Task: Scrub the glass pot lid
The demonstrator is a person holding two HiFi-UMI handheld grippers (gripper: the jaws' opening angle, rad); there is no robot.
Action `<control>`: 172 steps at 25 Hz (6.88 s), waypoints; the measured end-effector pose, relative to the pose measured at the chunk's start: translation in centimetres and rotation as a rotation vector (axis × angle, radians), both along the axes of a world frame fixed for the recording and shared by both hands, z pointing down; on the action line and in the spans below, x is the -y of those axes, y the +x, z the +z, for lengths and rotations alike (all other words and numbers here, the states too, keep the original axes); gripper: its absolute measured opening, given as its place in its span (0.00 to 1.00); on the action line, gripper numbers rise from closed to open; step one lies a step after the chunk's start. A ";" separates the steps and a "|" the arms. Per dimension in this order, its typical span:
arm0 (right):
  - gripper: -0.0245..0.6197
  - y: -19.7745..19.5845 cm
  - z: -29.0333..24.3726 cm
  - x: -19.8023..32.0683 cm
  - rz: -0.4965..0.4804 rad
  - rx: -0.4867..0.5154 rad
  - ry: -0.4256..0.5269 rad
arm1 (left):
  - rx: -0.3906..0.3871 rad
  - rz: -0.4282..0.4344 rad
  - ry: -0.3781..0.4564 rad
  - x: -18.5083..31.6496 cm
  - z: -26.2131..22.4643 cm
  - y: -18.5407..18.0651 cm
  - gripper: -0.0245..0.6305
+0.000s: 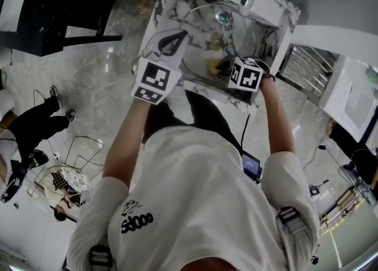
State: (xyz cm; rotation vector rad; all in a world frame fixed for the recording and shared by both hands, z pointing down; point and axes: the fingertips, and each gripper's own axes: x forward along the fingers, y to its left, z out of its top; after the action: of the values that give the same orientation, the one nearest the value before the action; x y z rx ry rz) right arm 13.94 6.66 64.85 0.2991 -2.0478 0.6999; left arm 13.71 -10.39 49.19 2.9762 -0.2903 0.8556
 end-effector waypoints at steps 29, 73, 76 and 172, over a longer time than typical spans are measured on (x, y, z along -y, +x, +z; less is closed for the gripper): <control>0.12 9.9 1.3 7.7 0.344 -0.166 0.087 | 0.002 0.019 -0.004 -1.0 0.1 0.4 0.05; 0.12 7.3 -0.6 -0.6 -0.217 -0.512 0.016 | -0.013 -0.001 -0.008 -1.1 -0.1 -0.7 0.05; 0.12 5.7 -0.8 -1.5 -0.198 -0.434 -0.040 | -0.011 -0.008 -0.005 -1.1 -0.2 -1.0 0.05; 0.12 -3.2 -48.6 -10.2 1.343 -0.456 1.199 | -0.580 0.425 0.343 -11.6 -33.5 -9.7 0.05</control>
State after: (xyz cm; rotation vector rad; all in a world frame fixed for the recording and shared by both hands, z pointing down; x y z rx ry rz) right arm 10.78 16.82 16.25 2.3569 -1.3454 -0.0472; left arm 4.06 1.18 15.74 3.4847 0.2498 -0.1033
